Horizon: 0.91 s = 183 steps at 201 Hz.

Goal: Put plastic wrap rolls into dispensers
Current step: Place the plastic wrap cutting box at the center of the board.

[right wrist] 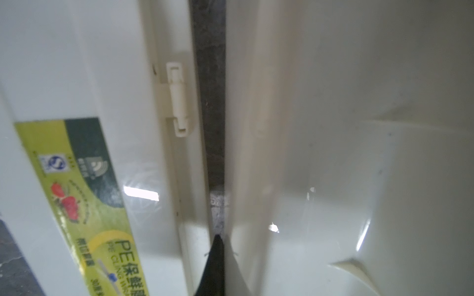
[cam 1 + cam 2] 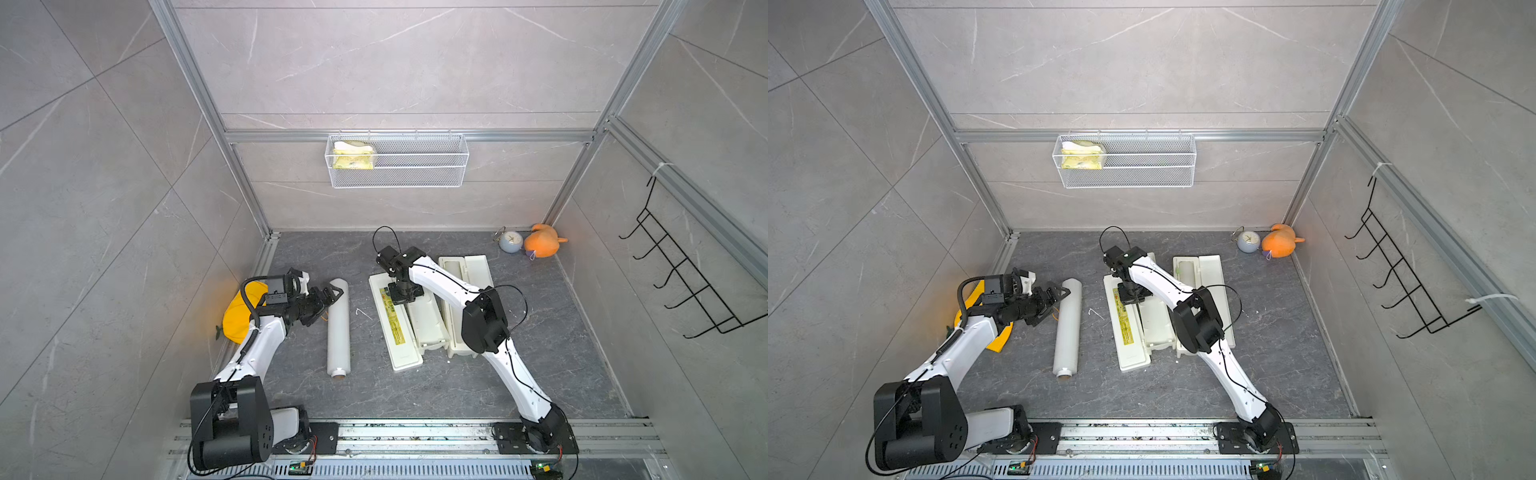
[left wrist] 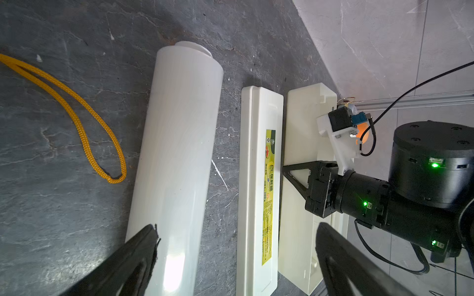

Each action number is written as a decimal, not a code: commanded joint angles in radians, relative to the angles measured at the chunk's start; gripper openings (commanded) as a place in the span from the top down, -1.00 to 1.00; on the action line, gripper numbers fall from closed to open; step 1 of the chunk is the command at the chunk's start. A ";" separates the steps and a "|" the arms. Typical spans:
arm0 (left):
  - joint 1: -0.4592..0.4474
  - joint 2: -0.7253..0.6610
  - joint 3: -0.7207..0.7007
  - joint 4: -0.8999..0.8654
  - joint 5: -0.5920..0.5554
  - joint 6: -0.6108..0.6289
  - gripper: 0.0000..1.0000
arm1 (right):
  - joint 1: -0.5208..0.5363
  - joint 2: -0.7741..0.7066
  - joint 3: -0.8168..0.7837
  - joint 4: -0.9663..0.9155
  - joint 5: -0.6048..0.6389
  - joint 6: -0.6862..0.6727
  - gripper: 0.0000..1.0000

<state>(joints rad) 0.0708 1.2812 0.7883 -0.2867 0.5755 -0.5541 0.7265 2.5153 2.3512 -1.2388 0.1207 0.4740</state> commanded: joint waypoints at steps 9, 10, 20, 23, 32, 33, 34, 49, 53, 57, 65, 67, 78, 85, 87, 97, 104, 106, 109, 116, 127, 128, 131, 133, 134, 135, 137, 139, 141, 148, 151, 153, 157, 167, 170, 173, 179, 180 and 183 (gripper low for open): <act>-0.001 0.016 0.003 -0.003 -0.004 0.033 -0.95 | 0.025 -0.037 -0.089 0.051 -0.130 0.028 1.00; -0.001 0.016 0.003 -0.003 -0.005 0.034 -0.95 | 0.026 -0.038 -0.092 0.054 -0.134 0.030 1.00; -0.001 0.016 0.005 -0.008 -0.007 0.036 -0.95 | 0.035 -0.055 -0.127 0.091 -0.164 0.063 1.00; -0.001 0.017 0.006 -0.010 -0.008 0.036 -0.95 | 0.039 -0.059 -0.134 0.100 -0.167 0.074 1.00; -0.002 0.019 0.010 -0.022 -0.010 0.042 -0.95 | 0.046 -0.070 -0.154 0.129 -0.174 0.105 1.00; -0.001 0.019 0.010 -0.023 -0.011 0.043 -0.95 | 0.047 -0.071 -0.157 0.132 -0.173 0.109 1.00; -0.001 0.019 0.011 -0.024 -0.012 0.045 -0.95 | 0.048 -0.072 -0.158 0.136 -0.173 0.112 1.00; -0.001 0.024 0.014 -0.040 -0.019 0.056 -0.95 | 0.054 -0.089 -0.192 0.181 -0.170 0.156 1.00; -0.001 0.024 0.014 -0.043 -0.020 0.057 -0.95 | 0.054 -0.093 -0.201 0.189 -0.171 0.164 1.00; -0.001 0.027 0.015 -0.047 -0.024 0.060 -0.95 | 0.054 -0.096 -0.206 0.198 -0.170 0.175 1.00; -0.001 0.030 0.016 -0.059 -0.026 0.069 -0.96 | 0.053 -0.106 -0.217 0.211 -0.159 0.195 1.00; -0.001 0.030 0.016 -0.062 -0.027 0.071 -0.96 | 0.054 -0.109 -0.221 0.217 -0.158 0.200 1.00; -0.001 0.032 0.023 -0.088 -0.045 0.086 -0.96 | 0.054 -0.128 -0.239 0.237 -0.137 0.213 1.00; -0.002 0.031 0.029 -0.110 -0.070 0.101 -0.95 | 0.054 -0.137 -0.242 0.228 -0.108 0.213 1.00; -0.002 0.031 0.032 -0.120 -0.078 0.106 -0.96 | 0.054 -0.139 -0.241 0.225 -0.097 0.214 1.00; -0.002 0.032 0.046 -0.158 -0.123 0.126 -0.96 | 0.053 -0.146 -0.235 0.199 -0.048 0.204 1.00; -0.002 0.035 0.053 -0.181 -0.146 0.138 -0.96 | 0.053 -0.147 -0.230 0.179 -0.012 0.195 1.00; -0.002 0.035 0.053 -0.186 -0.152 0.139 -0.96 | 0.052 -0.148 -0.230 0.175 -0.002 0.193 1.00; -0.002 0.037 0.054 -0.193 -0.159 0.143 -0.96 | 0.052 -0.148 -0.229 0.170 0.006 0.189 1.00; -0.003 0.039 0.054 -0.202 -0.168 0.146 -0.96 | 0.049 -0.144 -0.231 0.165 0.013 0.184 1.00; -0.009 0.045 0.049 -0.207 -0.182 0.144 -0.96 | 0.048 -0.137 -0.235 0.164 0.016 0.184 1.00; -0.009 0.045 0.048 -0.208 -0.183 0.144 -0.96 | 0.047 -0.136 -0.236 0.165 0.015 0.184 1.00; -0.012 0.048 0.047 -0.207 -0.188 0.141 -0.96 | 0.047 -0.134 -0.235 0.166 0.015 0.185 1.00; -0.015 0.050 0.044 -0.207 -0.191 0.140 -0.96 | 0.047 -0.132 -0.237 0.168 0.013 0.185 1.00; -0.016 0.051 0.044 -0.207 -0.192 0.139 -0.96 | 0.047 -0.131 -0.238 0.169 0.014 0.186 1.00; -0.017 0.052 0.043 -0.207 -0.194 0.139 -0.96 | 0.047 -0.130 -0.238 0.170 0.013 0.186 1.00; -0.021 0.054 0.041 -0.206 -0.195 0.135 -0.96 | 0.047 -0.128 -0.239 0.172 0.011 0.186 0.99; -0.024 0.057 0.040 -0.204 -0.197 0.134 -0.96 | 0.047 -0.127 -0.240 0.176 0.010 0.187 0.98; -0.026 0.059 0.038 -0.201 -0.197 0.133 -0.96 | 0.047 -0.125 -0.241 0.177 0.008 0.187 0.97; -0.036 0.065 0.028 -0.187 -0.193 0.125 -0.97 | 0.046 -0.120 -0.244 0.184 -0.005 0.189 0.92; -0.041 0.068 0.024 -0.180 -0.190 0.121 -0.97 | 0.046 -0.118 -0.245 0.188 -0.009 0.190 0.90; -0.042 0.069 0.021 -0.175 -0.188 0.118 -0.97 | 0.046 -0.118 -0.247 0.189 -0.011 0.190 0.88; -0.047 0.072 0.016 -0.164 -0.184 0.112 -0.97 | 0.046 -0.117 -0.248 0.196 -0.017 0.192 0.84; -0.060 0.081 0.011 -0.156 -0.190 0.103 -0.97 | 0.045 -0.115 -0.250 0.201 -0.032 0.196 0.76; -0.065 0.086 0.011 -0.154 -0.194 0.103 -0.97 | 0.045 -0.115 -0.251 0.203 -0.035 0.197 0.68; -0.070 0.089 0.013 -0.155 -0.199 0.103 -0.97 | 0.045 -0.115 -0.250 0.203 -0.038 0.196 0.60; -0.078 0.097 0.015 -0.158 -0.214 0.104 -0.97 | 0.045 -0.116 -0.251 0.204 -0.041 0.196 0.46; -0.080 0.098 0.016 -0.159 -0.217 0.104 -0.97 | 0.045 -0.116 -0.249 0.204 -0.042 0.196 0.44; -0.085 0.102 0.017 -0.161 -0.226 0.105 -0.97 | 0.045 -0.117 -0.250 0.205 -0.042 0.196 0.38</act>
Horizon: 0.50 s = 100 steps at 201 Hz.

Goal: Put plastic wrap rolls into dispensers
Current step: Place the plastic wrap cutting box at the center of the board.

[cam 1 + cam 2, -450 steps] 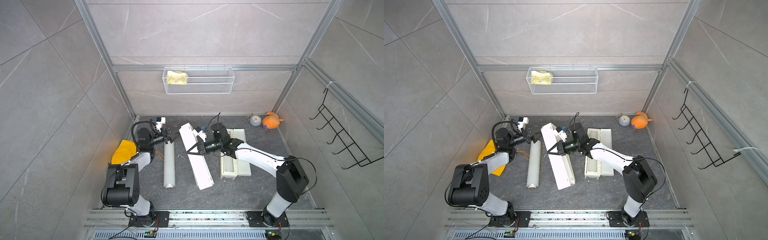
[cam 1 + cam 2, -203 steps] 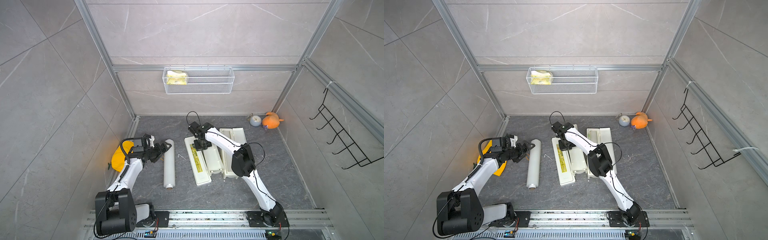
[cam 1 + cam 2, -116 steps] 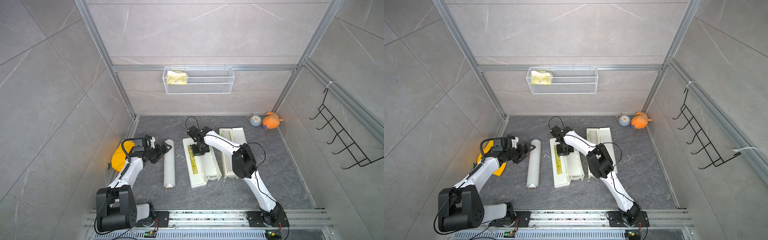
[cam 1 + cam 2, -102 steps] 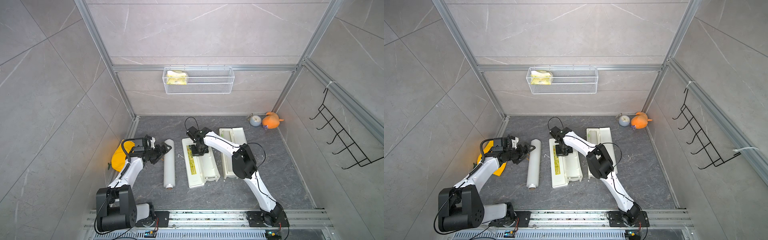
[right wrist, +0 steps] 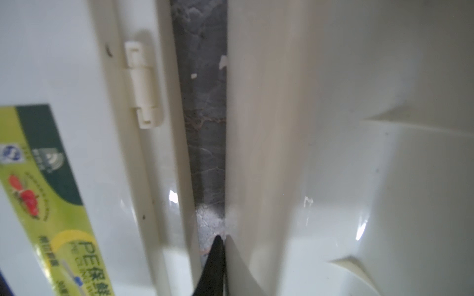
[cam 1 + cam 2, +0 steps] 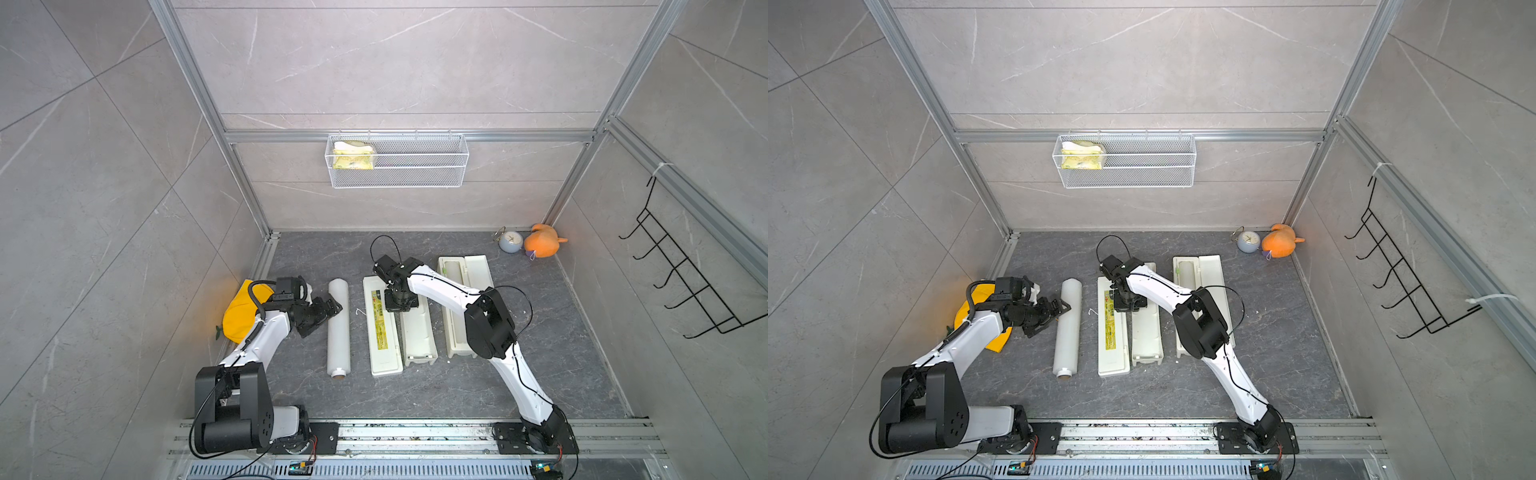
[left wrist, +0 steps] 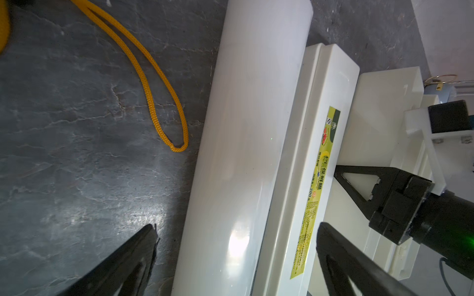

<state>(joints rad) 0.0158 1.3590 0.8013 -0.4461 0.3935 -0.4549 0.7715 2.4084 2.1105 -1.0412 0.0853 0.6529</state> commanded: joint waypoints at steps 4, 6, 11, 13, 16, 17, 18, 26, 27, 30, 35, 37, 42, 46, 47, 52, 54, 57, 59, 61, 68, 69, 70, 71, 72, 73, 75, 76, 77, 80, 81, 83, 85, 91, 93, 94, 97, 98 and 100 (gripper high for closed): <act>-0.038 0.029 0.006 -0.005 -0.056 0.009 -0.97 | 0.001 -0.012 -0.008 0.007 -0.007 0.015 0.28; -0.042 0.032 0.008 -0.006 -0.061 0.010 -0.97 | 0.001 -0.013 -0.010 0.006 -0.005 0.014 0.24; -0.050 0.042 0.012 -0.013 -0.080 0.013 -0.96 | 0.000 -0.016 -0.009 0.001 0.000 0.012 0.14; -0.053 0.044 0.014 -0.016 -0.089 0.015 -0.96 | 0.000 -0.018 -0.009 -0.001 0.002 0.009 0.11; -0.058 0.049 0.017 -0.022 -0.099 0.016 -0.96 | 0.000 -0.021 -0.008 -0.004 0.008 0.008 0.08; -0.060 0.051 0.018 -0.024 -0.103 0.017 -0.96 | 0.000 -0.023 -0.007 -0.005 0.009 0.007 0.06; -0.061 0.052 0.019 -0.025 -0.105 0.017 -0.95 | 0.001 -0.024 -0.008 -0.006 0.011 0.006 0.05; -0.071 0.067 0.025 -0.035 -0.135 0.022 -0.94 | -0.001 -0.034 -0.012 -0.011 0.019 0.000 -0.01; -0.073 0.069 0.026 -0.037 -0.138 0.024 -0.94 | 0.000 -0.037 -0.012 -0.011 0.021 0.000 -0.01; -0.077 0.073 0.027 -0.041 -0.145 0.025 -0.93 | -0.001 -0.044 -0.016 -0.011 0.023 -0.003 -0.02; -0.084 0.081 0.030 -0.044 -0.159 0.028 -0.92 | -0.001 -0.054 -0.021 -0.011 0.028 -0.006 -0.03; -0.087 0.084 0.032 -0.047 -0.164 0.028 -0.91 | -0.002 -0.057 -0.024 -0.012 0.029 -0.007 -0.03; -0.094 0.092 0.037 -0.050 -0.179 0.028 -0.90 | -0.001 -0.070 -0.031 -0.012 0.033 -0.011 -0.03; -0.100 0.098 0.040 -0.054 -0.189 0.028 -0.90 | -0.003 -0.079 -0.036 -0.012 0.035 -0.014 -0.04; -0.101 0.100 0.040 -0.054 -0.192 0.028 -0.89 | -0.003 -0.082 -0.038 -0.011 0.036 -0.015 -0.04; -0.111 0.108 0.044 -0.057 -0.203 0.031 -0.87 | -0.004 -0.095 -0.046 -0.010 0.040 -0.019 -0.04; -0.114 0.111 0.046 -0.059 -0.206 0.031 -0.86 | -0.003 -0.100 -0.049 -0.010 0.040 -0.020 -0.04; -0.121 0.116 0.049 -0.060 -0.212 0.033 -0.85 | -0.003 -0.107 -0.054 -0.008 0.043 -0.022 -0.04; -0.125 0.120 0.050 -0.061 -0.217 0.034 -0.84 | -0.003 -0.113 -0.056 -0.008 0.044 -0.025 -0.04; -0.128 0.121 0.051 -0.061 -0.222 0.034 -0.84 | -0.003 -0.116 -0.059 -0.007 0.044 -0.026 -0.04; -0.144 0.133 0.058 -0.067 -0.240 0.035 -0.82 | -0.003 -0.137 -0.073 -0.004 0.047 -0.032 -0.04; -0.147 0.136 0.059 -0.068 -0.243 0.036 -0.82 | -0.003 -0.140 -0.076 -0.003 0.047 -0.033 -0.04; -0.150 0.138 0.059 -0.068 -0.245 0.038 -0.82 | -0.003 -0.143 -0.078 -0.002 0.049 -0.034 -0.04; -0.152 0.139 0.061 -0.069 -0.248 0.038 -0.82 | -0.003 -0.147 -0.080 -0.002 0.048 -0.034 -0.04; -0.154 0.142 0.063 -0.069 -0.250 0.039 -0.81 | -0.003 -0.149 -0.083 -0.002 0.048 -0.035 -0.04; -0.157 0.145 0.063 -0.069 -0.252 0.039 -0.81 | -0.003 -0.152 -0.085 0.000 0.048 -0.036 -0.04; -0.161 0.149 0.065 -0.071 -0.257 0.040 -0.81 | -0.004 -0.158 -0.090 0.002 0.049 -0.036 -0.04; -0.161 0.150 0.067 -0.072 -0.259 0.040 -0.81 | -0.004 -0.161 -0.092 0.002 0.049 -0.037 -0.04; -0.164 0.153 0.068 -0.073 -0.262 0.040 -0.81 | -0.004 -0.164 -0.096 0.003 0.050 -0.037 -0.05; -0.170 0.159 0.071 -0.075 -0.270 0.041 -0.80 | -0.005 -0.174 -0.103 0.005 0.053 -0.040 -0.05; -0.172 0.161 0.073 -0.075 -0.271 0.041 -0.80 | -0.004 -0.178 -0.106 0.006 0.053 -0.040 -0.05; -0.175 0.164 0.076 -0.078 -0.276 0.040 -0.80 | -0.004 -0.184 -0.109 0.008 0.055 -0.043 -0.05; -0.177 0.170 0.079 -0.079 -0.280 0.041 -0.80 | -0.004 -0.191 -0.116 0.010 0.056 -0.043 -0.04; -0.186 0.182 0.087 -0.084 -0.295 0.039 -0.78 | -0.004 -0.210 -0.134 0.016 0.059 -0.046 -0.04; -0.187 0.186 0.091 -0.088 -0.303 0.039 -0.77 | -0.005 -0.217 -0.139 0.017 0.060 -0.047 -0.04; -0.190 0.188 0.091 -0.089 -0.307 0.039 -0.77 | -0.005 -0.221 -0.141 0.018 0.061 -0.047 -0.04; -0.193 0.194 0.098 -0.096 -0.316 0.037 -0.75 | -0.005 -0.232 -0.150 0.021 0.063 -0.048 -0.04; -0.193 0.196 0.101 -0.098 -0.322 0.037 -0.75 | -0.005 -0.234 -0.152 0.022 0.064 -0.049 -0.04; -0.196 0.201 0.104 -0.102 -0.329 0.038 -0.74 | -0.005 -0.241 -0.157 0.023 0.065 -0.050 -0.04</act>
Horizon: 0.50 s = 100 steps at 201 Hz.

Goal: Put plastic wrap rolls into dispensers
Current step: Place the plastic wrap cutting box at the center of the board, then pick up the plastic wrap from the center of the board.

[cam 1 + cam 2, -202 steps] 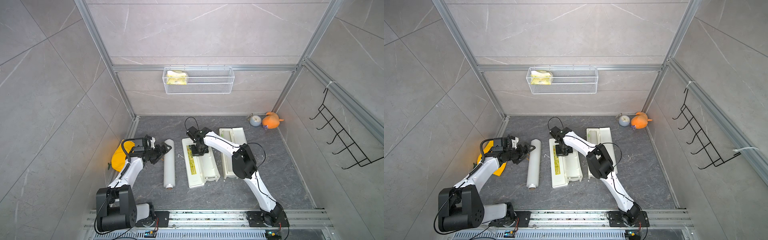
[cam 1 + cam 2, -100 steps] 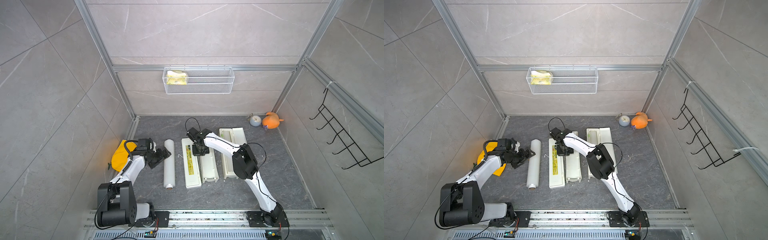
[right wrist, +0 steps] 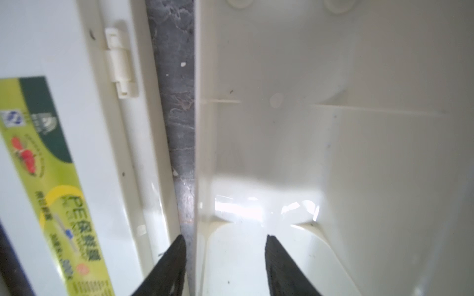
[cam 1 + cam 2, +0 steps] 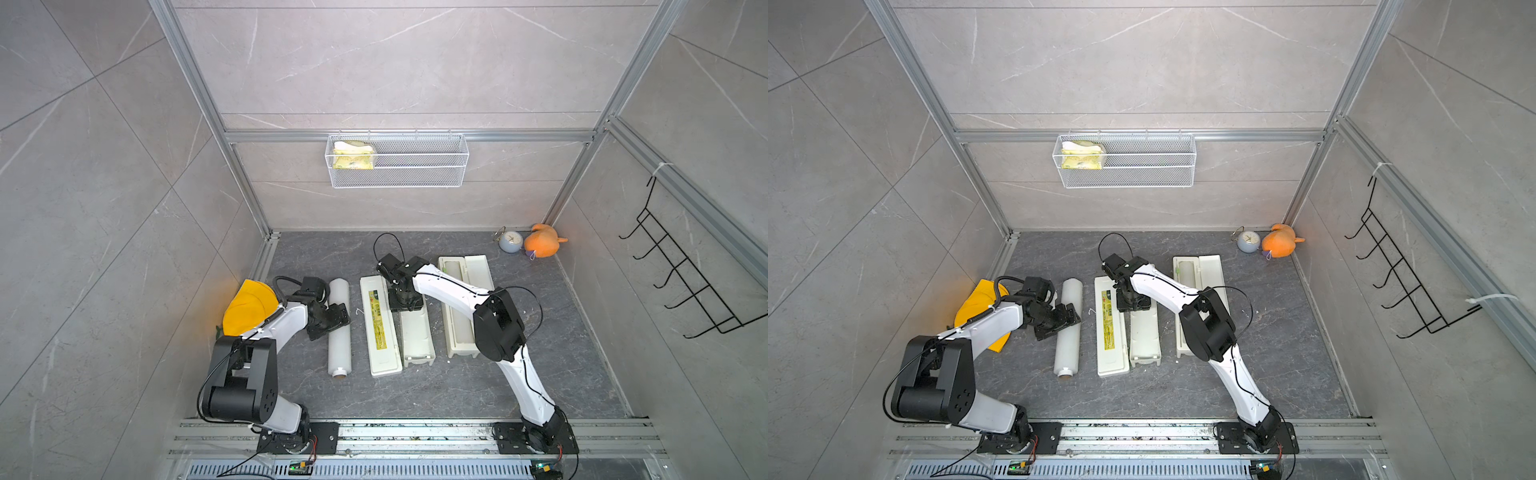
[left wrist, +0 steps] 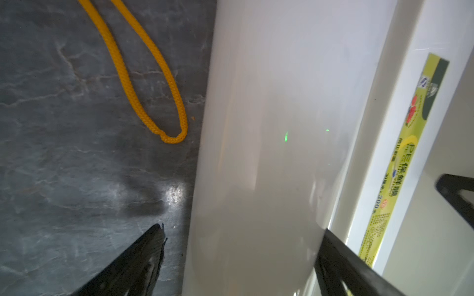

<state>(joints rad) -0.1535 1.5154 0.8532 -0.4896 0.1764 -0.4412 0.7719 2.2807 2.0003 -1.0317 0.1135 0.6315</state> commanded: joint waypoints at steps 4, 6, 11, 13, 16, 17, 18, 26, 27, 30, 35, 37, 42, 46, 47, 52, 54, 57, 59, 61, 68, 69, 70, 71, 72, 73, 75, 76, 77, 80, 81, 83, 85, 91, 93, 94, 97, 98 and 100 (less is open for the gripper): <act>-0.032 0.053 0.059 -0.066 -0.127 0.026 -0.72 | -0.005 -0.127 -0.065 0.019 0.038 -0.030 -0.05; -0.035 0.059 0.062 -0.070 -0.132 0.028 -0.71 | -0.005 -0.134 -0.072 0.022 0.040 -0.030 -0.05; -0.040 0.068 0.072 -0.077 -0.148 0.033 -0.68 | -0.006 -0.151 -0.087 0.028 0.044 -0.031 -0.05; -0.043 0.076 0.074 -0.082 -0.153 0.035 -0.68 | -0.006 -0.158 -0.096 0.029 0.047 -0.032 -0.05; -0.046 0.085 0.080 -0.088 -0.159 0.037 -0.65 | -0.007 -0.168 -0.107 0.032 0.050 -0.033 -0.05; -0.048 0.088 0.082 -0.090 -0.162 0.039 -0.65 | -0.007 -0.171 -0.110 0.033 0.051 -0.033 -0.06; -0.048 0.090 0.083 -0.091 -0.163 0.040 -0.64 | -0.008 -0.174 -0.114 0.034 0.052 -0.033 -0.05; -0.062 0.117 0.102 -0.110 -0.184 0.050 -0.59 | -0.009 -0.202 -0.148 0.043 0.062 -0.036 -0.05; -0.065 0.121 0.104 -0.112 -0.187 0.051 -0.59 | -0.009 -0.205 -0.152 0.043 0.062 -0.036 -0.05; -0.071 0.132 0.110 -0.120 -0.197 0.050 -0.59 | -0.011 -0.215 -0.165 0.047 0.066 -0.036 -0.05; -0.080 0.150 0.124 -0.135 -0.204 0.051 -0.58 | -0.015 -0.232 -0.187 0.053 0.072 -0.036 -0.06; -0.083 0.156 0.128 -0.138 -0.207 0.051 -0.58 | -0.016 -0.239 -0.196 0.055 0.073 -0.036 -0.06; -0.093 0.169 0.138 -0.147 -0.218 0.050 -0.57 | -0.020 -0.256 -0.222 0.063 0.078 -0.036 -0.06; -0.101 0.179 0.145 -0.150 -0.225 0.047 -0.57 | -0.024 -0.269 -0.237 0.067 0.079 -0.035 -0.06; -0.105 0.180 0.146 -0.151 -0.227 0.046 -0.57 | -0.024 -0.272 -0.244 0.069 0.080 -0.035 -0.06; -0.113 0.190 0.152 -0.153 -0.236 0.043 -0.57 | -0.029 -0.289 -0.270 0.079 0.080 -0.034 -0.06; -0.116 0.192 0.154 -0.153 -0.237 0.043 -0.57 | -0.031 -0.295 -0.279 0.082 0.079 -0.033 -0.06; -0.120 0.199 0.158 -0.152 -0.239 0.042 -0.57 | -0.035 -0.305 -0.292 0.089 0.078 -0.032 -0.06; -0.121 0.203 0.160 -0.154 -0.240 0.041 -0.57 | -0.037 -0.311 -0.303 0.092 0.077 -0.031 -0.06; -0.123 0.207 0.161 -0.153 -0.242 0.041 -0.57 | -0.040 -0.317 -0.314 0.096 0.077 -0.030 -0.06; -0.128 0.226 0.175 -0.168 -0.252 0.040 -0.55 | -0.048 -0.338 -0.344 0.107 0.074 -0.025 -0.06; -0.128 0.229 0.177 -0.171 -0.252 0.040 -0.54 | -0.050 -0.342 -0.348 0.108 0.075 -0.025 -0.06; -0.129 0.231 0.178 -0.173 -0.253 0.039 -0.54 | -0.051 -0.345 -0.353 0.110 0.073 -0.024 -0.06; -0.130 0.235 0.181 -0.176 -0.255 0.039 -0.53 | -0.053 -0.348 -0.357 0.111 0.073 -0.024 -0.06; -0.132 0.237 0.183 -0.179 -0.256 0.039 -0.52 | -0.053 -0.351 -0.362 0.113 0.072 -0.024 -0.06; -0.132 0.239 0.185 -0.181 -0.257 0.039 -0.51 | -0.054 -0.354 -0.366 0.116 0.071 -0.024 -0.06; -0.134 0.244 0.189 -0.186 -0.259 0.039 -0.49 | -0.055 -0.359 -0.374 0.119 0.071 -0.024 -0.06; -0.134 0.246 0.191 -0.188 -0.259 0.039 -0.49 | -0.056 -0.362 -0.378 0.121 0.070 -0.023 -0.06; -0.133 0.248 0.193 -0.190 -0.259 0.039 -0.48 | -0.058 -0.365 -0.383 0.122 0.069 -0.023 -0.06; -0.134 0.252 0.196 -0.193 -0.259 0.038 -0.46 | -0.061 -0.373 -0.394 0.127 0.067 -0.023 -0.06; -0.135 0.253 0.197 -0.194 -0.259 0.037 -0.45 | -0.063 -0.377 -0.397 0.128 0.067 -0.023 -0.06; -0.136 0.254 0.199 -0.195 -0.259 0.036 -0.43 | -0.067 -0.382 -0.404 0.133 0.065 -0.022 -0.06; -0.137 0.255 0.199 -0.195 -0.258 0.034 -0.41 | -0.069 -0.388 -0.411 0.136 0.064 -0.022 -0.06; -0.136 0.249 0.199 -0.196 -0.254 0.029 -0.35 | -0.076 -0.405 -0.432 0.143 0.060 -0.021 -0.06; -0.136 0.247 0.199 -0.195 -0.253 0.027 -0.33 | -0.077 -0.410 -0.438 0.147 0.058 -0.021 -0.06; -0.136 0.245 0.199 -0.195 -0.253 0.025 -0.32 | -0.077 -0.413 -0.441 0.149 0.057 -0.021 -0.06; -0.136 0.241 0.199 -0.196 -0.251 0.023 -0.29 | -0.080 -0.420 -0.451 0.152 0.056 -0.021 -0.06; -0.136 0.239 0.198 -0.196 -0.251 0.022 -0.28 | -0.081 -0.423 -0.453 0.154 0.056 -0.021 -0.06; -0.136 0.236 0.199 -0.196 -0.251 0.021 -0.26 | -0.083 -0.428 -0.457 0.155 0.055 -0.021 -0.06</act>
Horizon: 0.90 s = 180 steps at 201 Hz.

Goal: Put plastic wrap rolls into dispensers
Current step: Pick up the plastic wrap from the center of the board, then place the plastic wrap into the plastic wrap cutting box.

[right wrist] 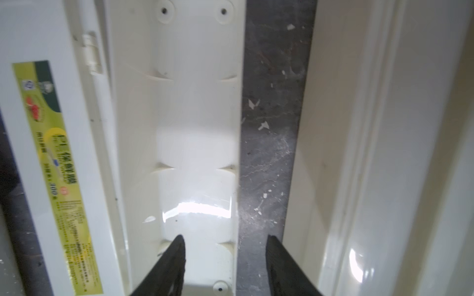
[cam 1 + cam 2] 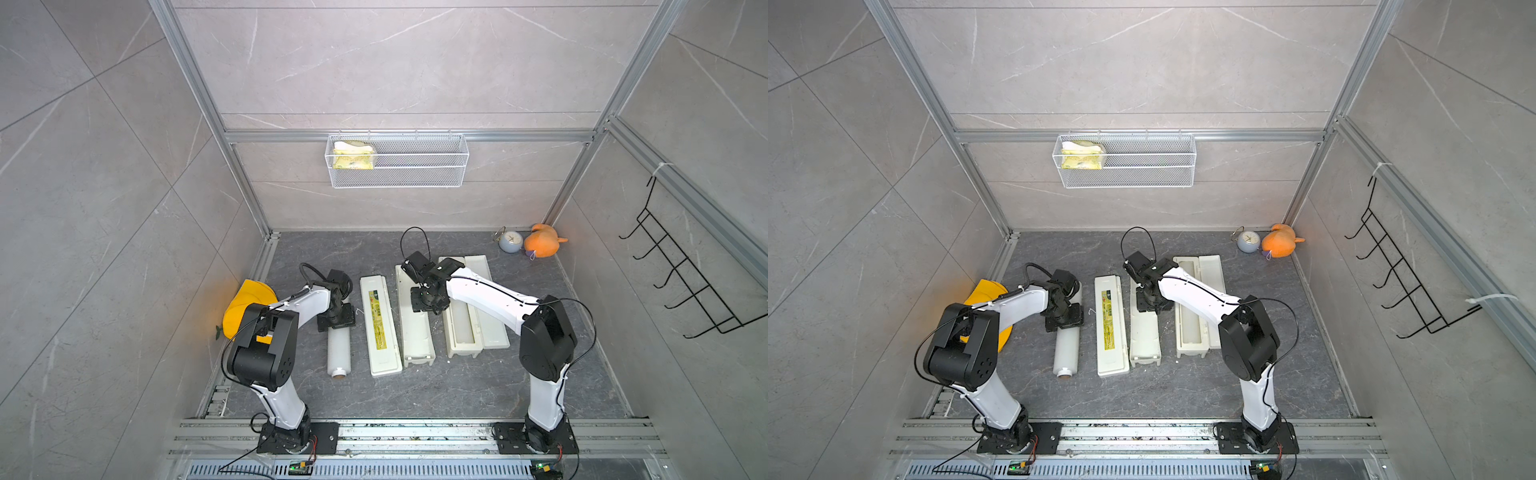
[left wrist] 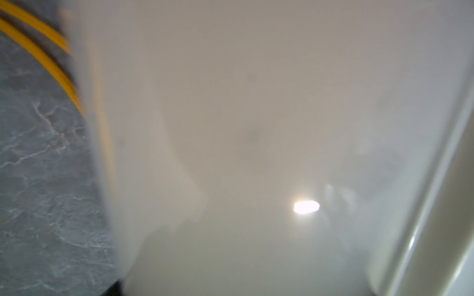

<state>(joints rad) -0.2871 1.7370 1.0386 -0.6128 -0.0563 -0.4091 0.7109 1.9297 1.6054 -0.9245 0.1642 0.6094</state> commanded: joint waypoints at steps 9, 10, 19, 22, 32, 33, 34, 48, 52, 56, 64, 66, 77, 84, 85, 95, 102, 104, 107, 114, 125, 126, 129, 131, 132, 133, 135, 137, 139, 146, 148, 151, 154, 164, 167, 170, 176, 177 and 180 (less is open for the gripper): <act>-0.003 -0.005 0.015 -0.081 -0.018 -0.019 -0.18 | -0.030 -0.099 -0.089 0.056 0.001 0.000 -0.06; -0.003 -0.007 0.015 -0.081 -0.018 -0.019 -0.18 | -0.032 -0.102 -0.091 0.057 0.000 0.000 -0.06; -0.003 -0.031 0.022 -0.098 -0.015 -0.023 -0.12 | -0.039 -0.122 -0.114 0.068 -0.009 -0.001 -0.07; -0.003 -0.039 0.024 -0.105 -0.014 -0.023 -0.11 | -0.042 -0.128 -0.119 0.070 -0.012 -0.003 -0.07; -0.003 -0.072 0.041 -0.133 -0.011 -0.025 -0.08 | -0.052 -0.150 -0.135 0.077 -0.024 -0.006 -0.07; -0.003 -0.075 0.044 -0.136 -0.011 -0.025 -0.08 | -0.052 -0.153 -0.137 0.078 -0.024 -0.007 -0.07; -0.003 -0.079 0.046 -0.138 -0.010 -0.026 -0.08 | -0.053 -0.155 -0.139 0.079 -0.025 -0.008 -0.07; -0.007 -0.135 0.081 -0.181 -0.006 -0.033 -0.08 | -0.062 -0.182 -0.160 0.085 -0.029 -0.014 -0.07; -0.011 -0.151 0.095 -0.194 -0.004 -0.035 -0.08 | -0.064 -0.190 -0.164 0.086 -0.031 -0.016 -0.07; -0.014 -0.166 0.109 -0.204 -0.002 -0.037 -0.07 | -0.067 -0.198 -0.170 0.086 -0.029 -0.017 -0.07; -0.026 -0.189 0.142 -0.226 0.002 -0.047 -0.07 | -0.075 -0.214 -0.180 0.089 -0.036 -0.020 -0.07; -0.028 -0.195 0.149 -0.232 0.003 -0.050 -0.07 | -0.077 -0.218 -0.183 0.090 -0.037 -0.021 -0.07; -0.052 -0.214 0.194 -0.254 0.004 -0.075 -0.08 | -0.090 -0.240 -0.203 0.102 -0.057 -0.025 -0.07; -0.070 -0.220 0.221 -0.259 0.001 -0.092 -0.08 | -0.098 -0.255 -0.218 0.108 -0.066 -0.026 -0.07; -0.072 -0.220 0.225 -0.261 0.002 -0.096 -0.08 | -0.100 -0.258 -0.219 0.109 -0.067 -0.026 -0.07; -0.104 -0.216 0.265 -0.264 -0.001 -0.125 -0.08 | -0.110 -0.279 -0.238 0.114 -0.072 -0.028 -0.07; -0.133 -0.209 0.292 -0.264 -0.006 -0.145 -0.08 | -0.115 -0.294 -0.248 0.115 -0.073 -0.031 -0.07; -0.141 -0.207 0.302 -0.263 -0.006 -0.152 -0.08 | -0.116 -0.298 -0.253 0.115 -0.072 -0.032 -0.07; -0.151 -0.202 0.317 -0.263 -0.008 -0.161 -0.08 | -0.119 -0.304 -0.258 0.115 -0.074 -0.033 -0.07; -0.178 -0.185 0.346 -0.260 -0.007 -0.187 -0.08 | -0.124 -0.319 -0.267 0.116 -0.074 -0.036 -0.07; -0.222 -0.153 0.399 -0.247 -0.007 -0.218 -0.07 | -0.131 -0.343 -0.290 0.123 -0.075 -0.041 -0.07; -0.225 -0.150 0.403 -0.247 -0.008 -0.220 -0.07 | -0.132 -0.345 -0.292 0.122 -0.075 -0.042 -0.07; -0.239 -0.139 0.418 -0.244 -0.011 -0.229 -0.07 | -0.134 -0.350 -0.297 0.124 -0.077 -0.043 -0.07; -0.246 -0.133 0.428 -0.241 -0.010 -0.234 -0.07 | -0.135 -0.354 -0.302 0.124 -0.078 -0.043 -0.07; -0.251 -0.128 0.434 -0.241 -0.010 -0.236 -0.08 | -0.135 -0.356 -0.303 0.124 -0.078 -0.044 -0.07; -0.255 -0.124 0.438 -0.240 -0.010 -0.238 -0.08 | -0.136 -0.357 -0.305 0.125 -0.078 -0.045 -0.07; -0.262 -0.117 0.449 -0.238 -0.010 -0.243 -0.08 | -0.138 -0.360 -0.309 0.124 -0.079 -0.045 -0.07; -0.270 -0.109 0.459 -0.236 -0.010 -0.247 -0.07 | -0.140 -0.364 -0.312 0.125 -0.080 -0.046 -0.07; -0.278 -0.101 0.471 -0.236 -0.011 -0.252 -0.07 | -0.141 -0.368 -0.317 0.124 -0.079 -0.045 -0.07; -0.304 -0.069 0.506 -0.230 -0.015 -0.264 -0.08 | -0.145 -0.378 -0.328 0.124 -0.082 -0.049 -0.07; -0.312 -0.060 0.519 -0.229 -0.018 -0.266 -0.07 | -0.146 -0.383 -0.332 0.125 -0.082 -0.051 -0.07; -0.321 -0.047 0.536 -0.228 -0.018 -0.273 -0.07 | -0.147 -0.389 -0.338 0.125 -0.082 -0.052 -0.07; -0.331 -0.031 0.551 -0.229 -0.020 -0.276 -0.07 | -0.149 -0.395 -0.344 0.126 -0.082 -0.053 -0.07; -0.360 0.016 0.603 -0.229 -0.022 -0.291 -0.07 | -0.155 -0.414 -0.362 0.127 -0.087 -0.056 -0.07; -0.368 0.029 0.619 -0.229 -0.023 -0.294 -0.07 | -0.157 -0.419 -0.367 0.127 -0.090 -0.057 -0.07; -0.376 0.043 0.637 -0.228 -0.021 -0.298 -0.07 | -0.158 -0.425 -0.373 0.128 -0.093 -0.057 -0.07; -0.392 0.071 0.667 -0.231 -0.023 -0.307 -0.07 | -0.159 -0.435 -0.383 0.131 -0.097 -0.059 -0.07; -0.395 0.074 0.673 -0.231 -0.023 -0.309 -0.07 | -0.160 -0.437 -0.384 0.130 -0.098 -0.059 -0.07; -0.402 0.087 0.687 -0.232 -0.028 -0.313 -0.07 | -0.161 -0.442 -0.389 0.130 -0.098 -0.060 -0.07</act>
<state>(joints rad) -0.6373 1.7603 1.5909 -0.8745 -0.0746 -0.6537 0.5594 1.5398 1.2533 -0.8062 0.0826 0.5728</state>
